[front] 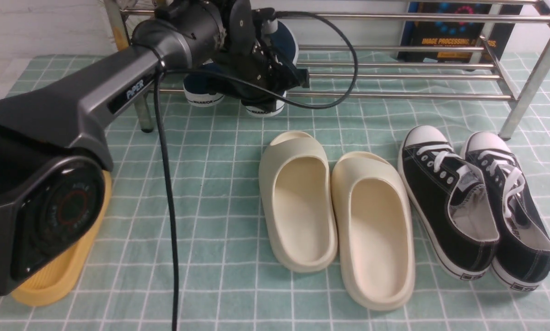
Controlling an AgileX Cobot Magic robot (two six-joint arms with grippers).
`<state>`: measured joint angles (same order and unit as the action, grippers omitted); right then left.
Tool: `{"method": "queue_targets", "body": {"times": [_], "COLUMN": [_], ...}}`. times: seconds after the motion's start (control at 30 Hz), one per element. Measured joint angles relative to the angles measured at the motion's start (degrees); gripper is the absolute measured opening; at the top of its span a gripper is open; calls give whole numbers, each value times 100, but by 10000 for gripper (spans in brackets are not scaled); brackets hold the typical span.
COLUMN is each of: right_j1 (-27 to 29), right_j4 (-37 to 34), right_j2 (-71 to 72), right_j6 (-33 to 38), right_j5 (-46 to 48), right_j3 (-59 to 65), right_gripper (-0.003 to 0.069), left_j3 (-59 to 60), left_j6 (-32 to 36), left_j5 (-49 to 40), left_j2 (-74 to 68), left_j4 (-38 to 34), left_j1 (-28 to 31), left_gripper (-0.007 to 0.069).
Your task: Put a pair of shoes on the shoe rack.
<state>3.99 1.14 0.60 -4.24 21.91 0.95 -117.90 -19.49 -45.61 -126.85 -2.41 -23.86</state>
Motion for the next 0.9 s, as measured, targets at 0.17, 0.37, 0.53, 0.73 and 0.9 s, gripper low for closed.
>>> {"method": "queue_targets", "body": {"times": [0.17,0.37,0.53,0.73,0.9], "right_j1": [0,0,0,0,0], "right_j4": [0,0,0,0,0], "right_j2": [0,0,0,0,0], "right_j6": [0,0,0,0,0], "right_j5": [0,0,0,0,0], "right_j3": [0,0,0,0,0], "right_gripper": [239,239,239,239,239], "left_j3": [-1,-16,-367,-1131,-1346], "left_j6": [-128,-148,-148,262,607], "left_j5": [446,463,-114,-1243,-2197], "left_j2": [-6,-67,151,1168,2476], "left_j4": [117,441,523,627,857], "left_j1": [0,20,55,68,68], "left_gripper": [-13,-13,-5,67,81]}}
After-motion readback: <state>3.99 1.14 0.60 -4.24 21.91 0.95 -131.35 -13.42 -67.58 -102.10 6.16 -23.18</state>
